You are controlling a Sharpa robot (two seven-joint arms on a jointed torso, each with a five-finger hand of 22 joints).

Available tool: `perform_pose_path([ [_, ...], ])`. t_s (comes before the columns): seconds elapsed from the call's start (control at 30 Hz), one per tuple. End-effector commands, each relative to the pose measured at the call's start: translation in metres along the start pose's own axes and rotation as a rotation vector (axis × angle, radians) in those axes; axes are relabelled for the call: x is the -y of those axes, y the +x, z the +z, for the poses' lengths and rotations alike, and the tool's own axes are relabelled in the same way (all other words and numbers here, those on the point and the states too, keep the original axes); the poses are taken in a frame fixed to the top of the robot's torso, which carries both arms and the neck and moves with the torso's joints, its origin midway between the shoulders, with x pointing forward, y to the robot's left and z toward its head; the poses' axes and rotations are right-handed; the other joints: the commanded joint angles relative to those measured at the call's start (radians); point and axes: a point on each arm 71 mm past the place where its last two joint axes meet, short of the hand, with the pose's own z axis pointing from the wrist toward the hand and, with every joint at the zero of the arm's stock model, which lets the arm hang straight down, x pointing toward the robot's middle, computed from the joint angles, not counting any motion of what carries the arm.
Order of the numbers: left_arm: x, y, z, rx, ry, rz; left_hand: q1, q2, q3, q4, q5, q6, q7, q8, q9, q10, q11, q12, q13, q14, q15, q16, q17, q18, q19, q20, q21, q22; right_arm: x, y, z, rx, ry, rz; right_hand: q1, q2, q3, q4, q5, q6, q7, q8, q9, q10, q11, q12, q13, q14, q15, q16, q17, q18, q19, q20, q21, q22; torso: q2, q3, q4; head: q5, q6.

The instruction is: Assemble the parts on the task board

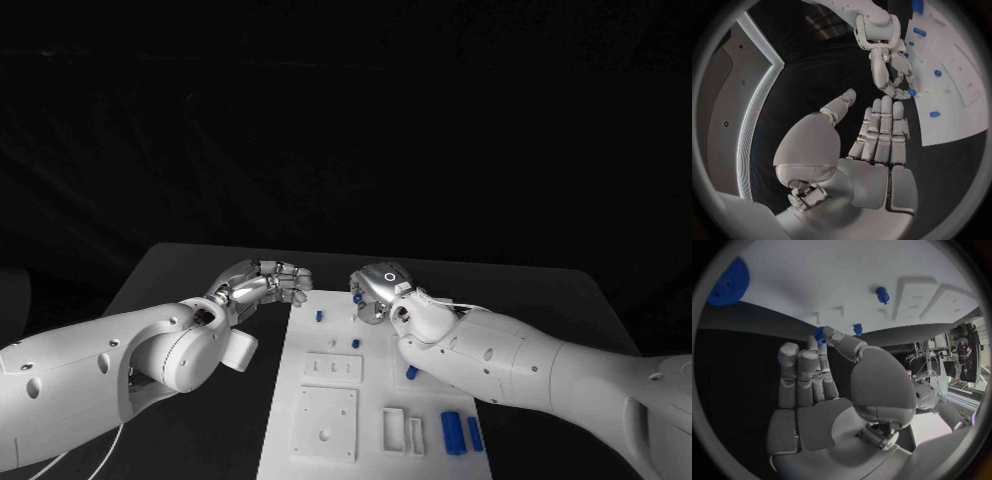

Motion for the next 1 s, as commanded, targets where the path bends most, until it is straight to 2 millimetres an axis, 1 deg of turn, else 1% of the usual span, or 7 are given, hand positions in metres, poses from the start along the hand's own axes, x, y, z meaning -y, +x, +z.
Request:
perform_pose_path([
  [0.03,0.004,0.002,0.0,-0.011,0.014,-0.002,-0.009,0.0,-0.001,-0.006,-0.004,0.008,0.002,-0.002,-0.001,-0.005,0.0,-0.005,-0.002,-0.007,-0.001,0.0,-0.001,0.008,-0.007,-0.003,0.004,0.022,-0.001,0.001,0.001,-0.009,-0.007,-0.021,0.003,0.003,0.008,0.001,0.003,0.004,0.002,0.003,0.001,0.037,-0.002,0.003,0.002,-0.019,-0.016,0.004,-0.001,0.064,-0.002,-0.004,0.004,0.022,0.006,-0.0019,0.0041,-0.003,0.0],
  [0.13,0.006,0.002,0.001,-0.011,0.017,0.0,-0.009,0.0,-0.001,-0.007,-0.004,0.009,0.002,-0.002,-0.001,-0.005,0.0,-0.005,-0.002,-0.007,-0.001,0.0,-0.001,0.008,-0.007,-0.003,0.004,0.022,0.001,0.002,0.002,-0.022,0.0,-0.028,0.003,0.003,0.008,0.0,0.003,0.004,0.002,0.002,0.001,0.037,-0.002,0.002,0.003,-0.019,-0.016,0.004,-0.001,0.064,-0.002,-0.004,0.005,0.022,0.011,-0.0038,0.0071,-0.006,0.0],
  [0.23,0.007,0.001,0.001,-0.011,0.019,0.002,-0.009,0.0,-0.001,-0.007,-0.004,0.009,0.002,-0.002,-0.001,-0.005,0.0,-0.005,-0.002,-0.007,-0.001,0.0,-0.001,0.008,-0.007,-0.003,0.004,0.022,0.003,0.003,0.0,-0.029,0.001,-0.04,0.003,0.003,0.008,0.0,0.003,0.004,0.002,0.002,0.002,0.037,-0.002,0.002,0.003,-0.019,-0.015,0.004,-0.002,0.064,-0.002,-0.004,0.005,0.022,0.013,-0.0056,0.0095,-0.007,0.0],
  [0.33,0.008,0.0,0.0,-0.007,0.02,0.003,-0.009,0.0,-0.001,-0.007,-0.004,0.009,0.002,-0.002,-0.002,-0.005,0.0,-0.005,-0.002,-0.007,-0.001,0.0,-0.001,0.008,-0.007,-0.003,0.004,0.022,0.005,0.003,0.0,-0.039,0.005,-0.046,0.003,0.003,0.009,0.0,0.003,0.004,0.002,0.002,0.002,0.036,-0.001,0.002,0.003,-0.019,-0.015,0.004,-0.002,0.064,-0.002,-0.004,0.005,0.022,0.015,-0.0061,0.0112,-0.007,-0.002],
  [0.6,0.008,0.0,0.001,-0.006,0.019,0.003,-0.009,-0.001,-0.001,-0.007,-0.004,0.009,0.002,-0.002,-0.002,-0.005,0.0,-0.005,-0.002,-0.007,-0.001,0.0,-0.001,0.008,-0.007,-0.003,0.004,0.022,0.009,0.004,-0.002,-0.047,0.014,-0.051,0.003,0.003,0.009,0.0,0.003,0.004,0.002,0.002,0.002,0.036,-0.001,0.002,0.004,-0.019,-0.015,0.004,-0.002,0.064,-0.003,-0.004,0.005,0.021,0.021,-0.0072,0.0106,-0.006,-0.003],
  [0.8,0.008,-0.001,0.001,-0.003,0.019,0.004,-0.009,-0.001,-0.001,-0.007,-0.004,0.009,0.002,-0.002,-0.002,-0.004,0.0,-0.005,-0.002,-0.007,-0.001,0.0,-0.001,0.008,-0.007,-0.003,0.004,0.022,0.012,0.005,-0.003,-0.056,0.02,-0.047,0.002,0.002,0.009,0.0,0.002,0.004,0.002,0.002,0.002,0.036,-0.001,0.002,0.005,-0.019,-0.015,0.004,-0.002,0.064,-0.003,-0.004,0.006,0.021,0.021,-0.0077,0.0094,-0.004,-0.005],
  [1.0,0.008,-0.001,0.001,-0.003,0.019,0.004,-0.01,-0.001,0.0,-0.008,-0.004,0.009,0.002,-0.002,-0.002,-0.005,0.0,-0.005,-0.002,-0.007,-0.001,0.0,-0.001,0.008,-0.007,-0.003,0.005,0.022,0.01,0.005,-0.001,-0.06,0.02,-0.004,-0.001,0.001,0.011,0.003,0.003,-0.002,0.004,-0.002,0.003,0.028,0.001,-0.003,0.009,-0.021,-0.013,0.002,-0.005,0.064,-0.007,-0.003,0.005,0.02,0.022,-0.0085,0.0107,-0.001,-0.003],
])
